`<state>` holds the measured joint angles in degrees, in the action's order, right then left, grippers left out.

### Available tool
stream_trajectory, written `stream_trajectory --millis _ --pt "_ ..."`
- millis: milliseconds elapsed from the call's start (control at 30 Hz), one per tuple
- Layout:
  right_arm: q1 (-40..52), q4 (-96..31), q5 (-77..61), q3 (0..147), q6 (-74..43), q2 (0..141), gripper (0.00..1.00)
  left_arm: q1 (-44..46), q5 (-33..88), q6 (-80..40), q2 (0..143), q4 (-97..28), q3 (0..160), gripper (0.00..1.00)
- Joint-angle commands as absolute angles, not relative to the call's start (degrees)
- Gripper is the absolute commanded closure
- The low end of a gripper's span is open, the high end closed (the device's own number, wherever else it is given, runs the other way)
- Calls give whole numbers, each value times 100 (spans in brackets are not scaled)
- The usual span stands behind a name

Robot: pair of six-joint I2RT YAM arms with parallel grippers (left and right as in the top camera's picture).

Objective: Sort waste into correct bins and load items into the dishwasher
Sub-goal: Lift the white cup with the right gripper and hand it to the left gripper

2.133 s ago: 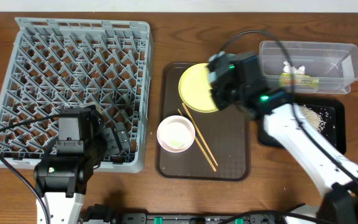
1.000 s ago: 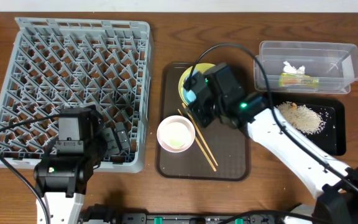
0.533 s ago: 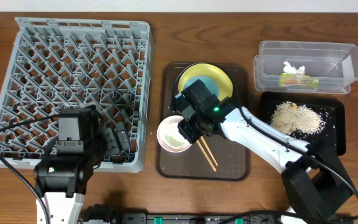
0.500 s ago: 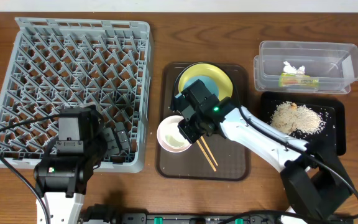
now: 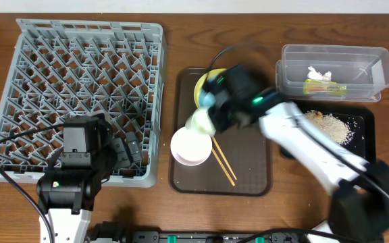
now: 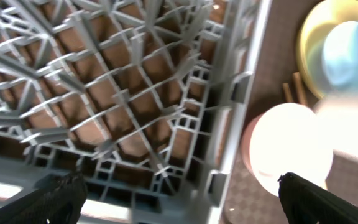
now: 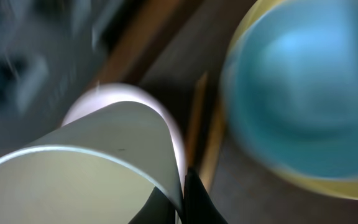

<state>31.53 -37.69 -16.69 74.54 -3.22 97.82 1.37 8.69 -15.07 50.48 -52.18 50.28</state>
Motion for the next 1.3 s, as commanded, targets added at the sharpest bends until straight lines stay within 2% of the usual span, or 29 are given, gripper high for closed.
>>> stream_trajectory --millis 0,233,400,600,1000,1267 --pt "2473 -3607 -2126 7843 -552 9087 99 158 1476 -1605 5074 -5050 5133 0" --pt "1428 -3514 -4311 7793 -773 9072 99 161 3741 -1710 5505 -3848 5118 0" --pt "1317 -3275 -6038 7791 -773 9334 99 161 5245 -1712 6036 -2786 5118 0" --pt "1420 -2803 -7161 7791 -1017 9553 99 224 6563 -2008 6595 -1555 5118 2" --pt "1551 -2294 -7752 7791 -1376 9605 99 998 6858 -3100 6879 843 5118 2" --pt "1562 -2161 -7850 7791 -1503 9605 99 1352 6858 -3465 6879 1455 5118 2"
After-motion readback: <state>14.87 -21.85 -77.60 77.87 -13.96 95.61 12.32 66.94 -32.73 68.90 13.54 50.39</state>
